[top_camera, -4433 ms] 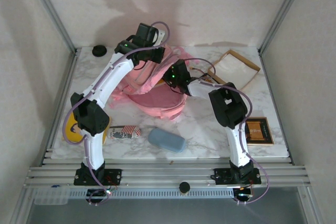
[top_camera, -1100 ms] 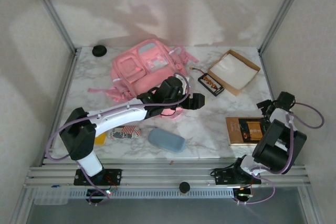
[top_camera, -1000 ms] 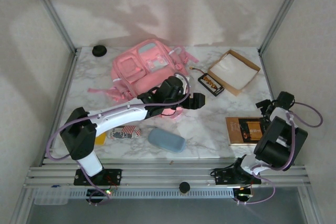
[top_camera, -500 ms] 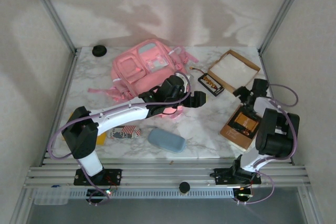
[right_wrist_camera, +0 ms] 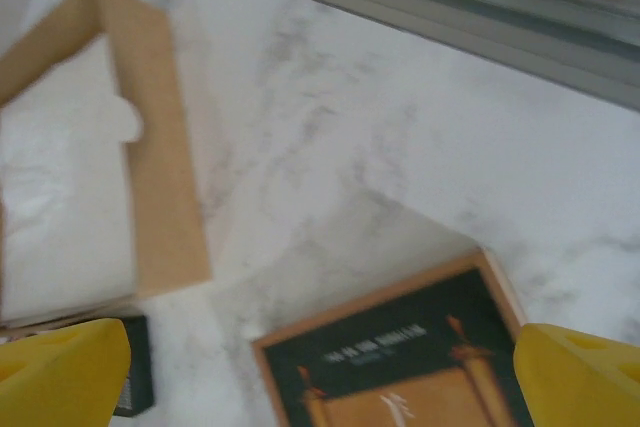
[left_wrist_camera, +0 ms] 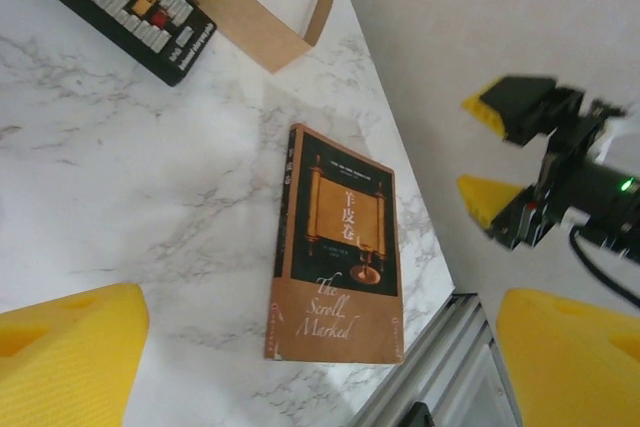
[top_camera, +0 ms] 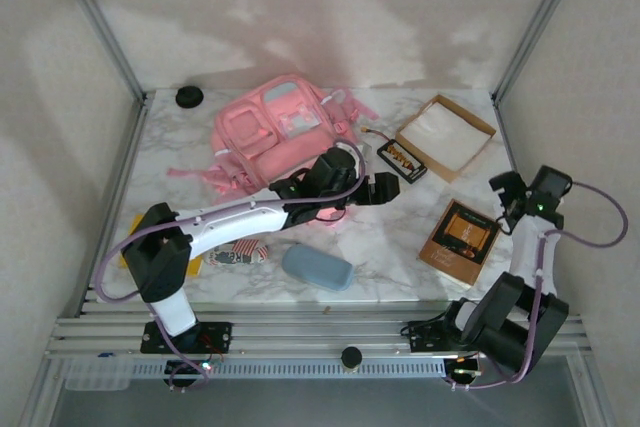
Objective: Pack the student bag
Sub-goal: Move the book to the middle-right of the table, then pick up the book from the middle-right of the table.
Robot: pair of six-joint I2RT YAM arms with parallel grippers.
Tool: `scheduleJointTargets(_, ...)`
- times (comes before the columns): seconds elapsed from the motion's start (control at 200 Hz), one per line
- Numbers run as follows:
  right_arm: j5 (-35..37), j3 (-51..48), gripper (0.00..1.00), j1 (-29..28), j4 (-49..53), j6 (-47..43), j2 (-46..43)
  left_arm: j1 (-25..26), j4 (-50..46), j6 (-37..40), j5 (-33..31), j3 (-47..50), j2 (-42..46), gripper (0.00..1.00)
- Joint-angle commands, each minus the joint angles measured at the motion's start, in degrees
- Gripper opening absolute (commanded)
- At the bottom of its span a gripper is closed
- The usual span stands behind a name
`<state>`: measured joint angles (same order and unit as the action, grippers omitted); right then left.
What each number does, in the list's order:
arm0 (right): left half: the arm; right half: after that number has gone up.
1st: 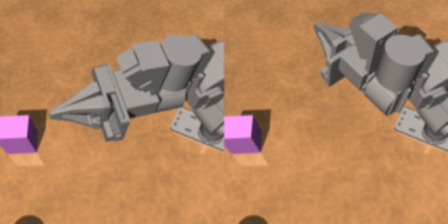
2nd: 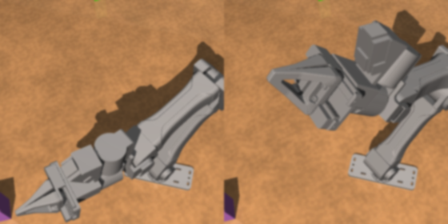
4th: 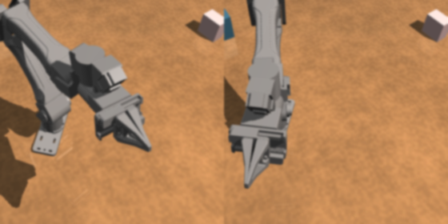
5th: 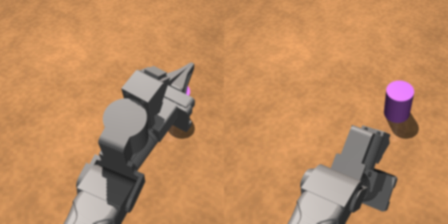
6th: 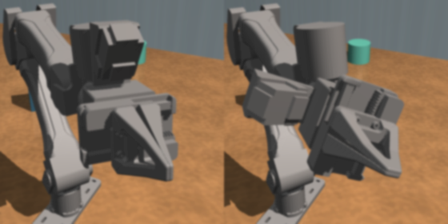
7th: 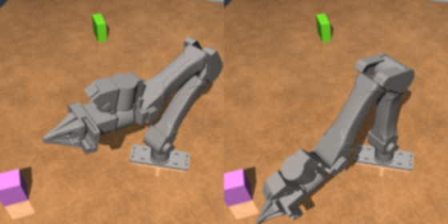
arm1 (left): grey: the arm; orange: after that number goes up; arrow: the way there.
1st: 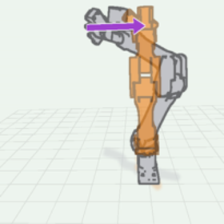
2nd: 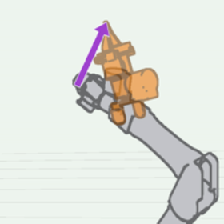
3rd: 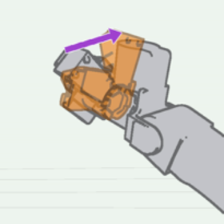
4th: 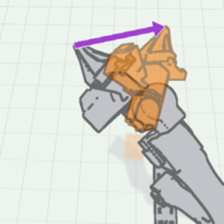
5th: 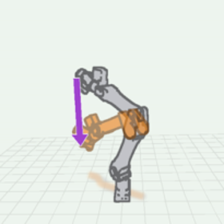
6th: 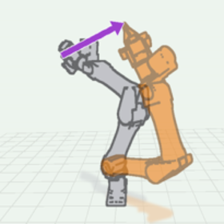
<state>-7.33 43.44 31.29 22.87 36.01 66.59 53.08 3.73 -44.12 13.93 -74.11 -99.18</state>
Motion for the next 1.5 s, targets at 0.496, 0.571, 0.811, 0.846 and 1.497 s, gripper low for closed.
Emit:
scheduleJointTargets(0.496, -9.7, -11.0, 0.99, -3.1, -2.1, -2.0, 5.6, 3.0, 1.8, -5.6, -1.0, -1.0, -7.0, 0.90)
scheduleJointTargets(0.571, -10.5, -10.7, 0.99, -7.2, -3.1, -0.7, 6.5, 3.0, 1.6, -6.6, -3.1, -0.2, -6.4, 0.91)
scheduleJointTargets(0.811, -8.2, -7.4, 0.99, -21.8, -6.9, 3.3, 11.4, 2.9, 1.7, -8.5, -4.4, 0.6, -7.9, 0.91)
scheduleJointTargets(0.846, -7.7, -6.4, 0.99, -23.0, -6.5, 2.7, 12.2, 2.8, 1.1, -8.4, -4.1, -0.1, -9.0, 0.91)
scheduleJointTargets(1.497, -9.9, -8.1, 0.96, -23.2, 6.9, -4.0, 5.5, 2.2, 3.8, -6.9, 3.8, -9.5, -25.7, 0.73)
